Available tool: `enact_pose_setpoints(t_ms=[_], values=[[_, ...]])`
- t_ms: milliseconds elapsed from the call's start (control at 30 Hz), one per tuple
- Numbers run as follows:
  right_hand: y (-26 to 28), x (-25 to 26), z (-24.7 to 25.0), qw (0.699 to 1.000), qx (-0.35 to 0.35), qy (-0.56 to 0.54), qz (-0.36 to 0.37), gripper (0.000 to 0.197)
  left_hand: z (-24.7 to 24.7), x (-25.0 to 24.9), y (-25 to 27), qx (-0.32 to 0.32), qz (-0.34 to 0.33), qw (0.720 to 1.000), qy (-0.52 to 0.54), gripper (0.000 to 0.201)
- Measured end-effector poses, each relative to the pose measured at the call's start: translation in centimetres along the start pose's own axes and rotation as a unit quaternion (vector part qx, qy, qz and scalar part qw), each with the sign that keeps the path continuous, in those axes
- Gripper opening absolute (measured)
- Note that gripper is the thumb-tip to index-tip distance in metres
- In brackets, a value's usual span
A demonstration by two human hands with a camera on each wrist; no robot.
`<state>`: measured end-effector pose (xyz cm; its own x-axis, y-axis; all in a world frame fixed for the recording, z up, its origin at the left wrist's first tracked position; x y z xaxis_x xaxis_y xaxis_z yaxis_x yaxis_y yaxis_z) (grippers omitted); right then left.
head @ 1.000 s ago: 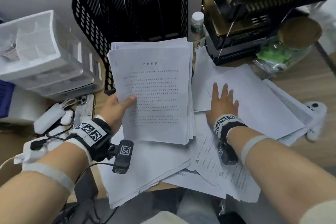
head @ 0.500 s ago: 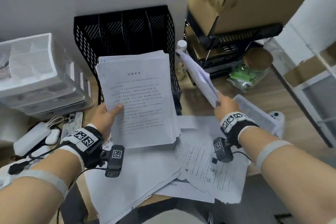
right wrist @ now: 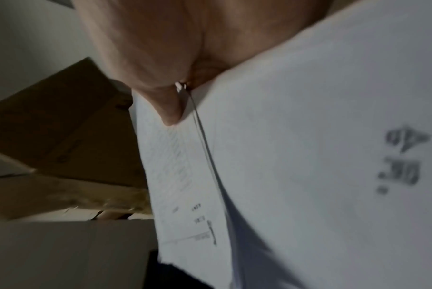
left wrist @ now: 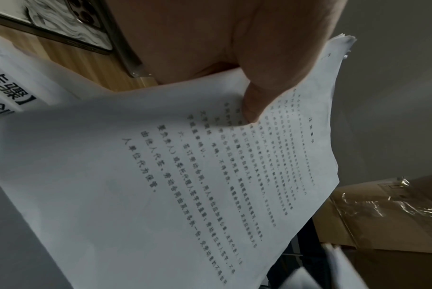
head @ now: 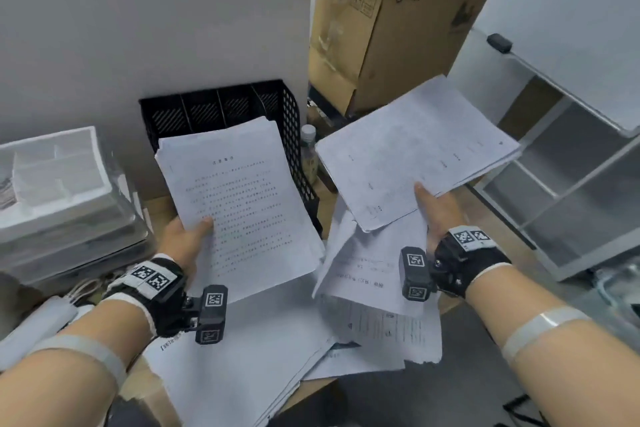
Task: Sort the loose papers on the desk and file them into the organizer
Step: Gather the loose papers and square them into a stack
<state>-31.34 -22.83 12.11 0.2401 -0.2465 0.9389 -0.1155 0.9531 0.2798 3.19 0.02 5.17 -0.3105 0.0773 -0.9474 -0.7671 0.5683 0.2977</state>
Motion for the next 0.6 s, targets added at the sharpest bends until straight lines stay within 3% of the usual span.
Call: enact_pose_setpoints(t_ms=[67, 133, 233, 333, 400, 533, 600], values=[[0.8, -3.1, -0.2, 0.997, -0.006, -0.006, -0.080, 0.029, 0.8, 0.1, 0.1, 0.004, -0.001, 1.000, -0.007, 0.036], [1.5, -6.2, -0.3, 0.988, 0.003, 0.053, -0.148, 0.037, 1.6, 0.4, 0.1, 0.005, 0.001, 1.000, -0.018, 0.035], [2.0, -10.6, 0.6, 0.974, -0.003, 0.117, -0.196, 0.041, 3.0, 1.5, 0.0, 0.007, 0.008, 0.999, -0.041, 0.034], [2.9, -12.7, 1.6, 0.973, -0.035, 0.031, -0.227, 0.021, 4.1, 2.7, 0.0, 0.002, 0.027, 0.998, -0.054, 0.034], [3.1, -13.2, 2.2, 0.972, -0.048, -0.037, -0.228, 0.016, 4.4, 3.2, 0.1, -0.004, 0.038, 0.997, -0.063, 0.034], [2.1, -13.1, 3.1, 0.979, -0.063, -0.058, -0.183, 0.030, 4.6, 4.0, -0.2, -0.007, 0.041, 0.996, -0.074, 0.035], [1.4, -12.6, 3.5, 0.980, -0.063, -0.108, -0.158, 0.026, 4.4, 4.4, -0.3, -0.005, 0.039, 0.996, -0.081, 0.036]])
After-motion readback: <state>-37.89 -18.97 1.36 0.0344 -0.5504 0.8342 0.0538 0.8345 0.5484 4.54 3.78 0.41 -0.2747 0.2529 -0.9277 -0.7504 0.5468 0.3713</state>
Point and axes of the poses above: each hand's wrist, its own y-axis away from the middle knuckle, its own z-axis out of the back of the hand, x = y × z, the point moved 3 cm from there along -y, towards the middle knuckle, and after that the axes turned 4 degrees about y, right-handed, at the moved point
